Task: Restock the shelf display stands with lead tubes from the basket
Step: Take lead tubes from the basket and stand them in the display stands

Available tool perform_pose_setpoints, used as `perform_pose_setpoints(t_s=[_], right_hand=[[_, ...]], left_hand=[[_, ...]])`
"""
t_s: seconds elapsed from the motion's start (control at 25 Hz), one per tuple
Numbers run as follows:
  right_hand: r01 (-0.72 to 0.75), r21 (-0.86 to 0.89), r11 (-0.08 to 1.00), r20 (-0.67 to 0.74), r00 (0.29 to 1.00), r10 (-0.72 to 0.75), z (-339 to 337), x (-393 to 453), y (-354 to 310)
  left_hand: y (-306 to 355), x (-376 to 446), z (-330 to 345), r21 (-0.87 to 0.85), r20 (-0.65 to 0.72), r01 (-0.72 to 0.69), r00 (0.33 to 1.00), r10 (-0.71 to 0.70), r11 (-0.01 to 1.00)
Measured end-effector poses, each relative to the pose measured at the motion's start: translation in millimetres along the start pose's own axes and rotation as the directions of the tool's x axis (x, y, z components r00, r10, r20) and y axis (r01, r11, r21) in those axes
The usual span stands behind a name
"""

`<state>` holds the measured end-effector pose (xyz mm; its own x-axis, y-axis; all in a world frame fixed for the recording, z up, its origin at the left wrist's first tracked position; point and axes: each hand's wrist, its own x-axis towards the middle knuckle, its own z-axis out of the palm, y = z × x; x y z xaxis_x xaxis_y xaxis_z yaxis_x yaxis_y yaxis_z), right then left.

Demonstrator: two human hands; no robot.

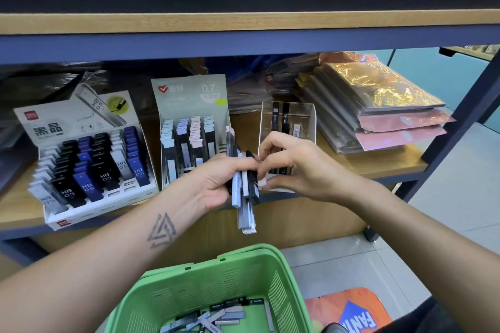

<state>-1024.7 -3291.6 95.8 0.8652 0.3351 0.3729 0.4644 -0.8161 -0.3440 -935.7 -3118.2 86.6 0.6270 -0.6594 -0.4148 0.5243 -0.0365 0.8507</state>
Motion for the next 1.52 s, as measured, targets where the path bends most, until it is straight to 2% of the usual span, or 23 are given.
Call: perform_pose_setpoints(t_s=[0.04,0.12,0.24,0.36,0.52,0.76,1.16,1.4,1.52], right_hand=[[-0.011,0.050,0.999,-0.051,0.999,0.013,-2.5,1.2,0.5],[-0.113,0.193,0.975,-0.157,0.977,0.144,-12.6,2.4,1.6],[-0.328,0.284,0.901,-0.294,0.865,0.407,-29.1,-1.2,16.0],[-0.497,0.219,0.840,-0.342,0.767,0.543,-43.0,-8.5,36.6],[-0.622,0.010,0.783,-0.242,0.758,0.606,-43.0,-14.5,43.0],[-0.598,-0.194,0.777,-0.170,0.801,0.574,-25.9,-13.3,47.8],[-0.565,-0.284,0.775,-0.180,0.825,0.536,-16.8,-13.3,48.8],[-0.487,-0.483,0.728,-0.102,0.857,0.505,-2.9,-9.6,40.6],[-0.496,-0.500,0.710,-0.116,0.851,0.512,-4.4,-8.2,37.9]], left_hand=[[-0.2,0.6,-0.2,-0.010,0.002,0.003,1.000,-0.003,1.000],[0.7,1.9,-1.9,-0.019,0.011,0.007,1.000,-0.007,1.000],[0.0,3.7,-6.8,0.027,0.016,0.020,1.000,-0.021,0.999],[-2.6,4.5,-8.4,0.037,0.026,0.025,0.999,-0.026,0.999],[-3.9,4.2,-4.4,0.045,0.034,0.013,0.999,-0.014,0.999],[-6.1,2.0,-2.4,0.059,0.047,-0.002,0.999,-0.001,0.998],[-8.0,3.9,-2.7,0.064,0.060,-0.017,0.998,0.013,0.998],[-9.7,4.4,-1.7,0.055,0.061,-0.012,0.998,0.009,0.998],[-10.1,3.7,-2.3,0.048,0.062,-0.015,0.998,0.013,0.999]])
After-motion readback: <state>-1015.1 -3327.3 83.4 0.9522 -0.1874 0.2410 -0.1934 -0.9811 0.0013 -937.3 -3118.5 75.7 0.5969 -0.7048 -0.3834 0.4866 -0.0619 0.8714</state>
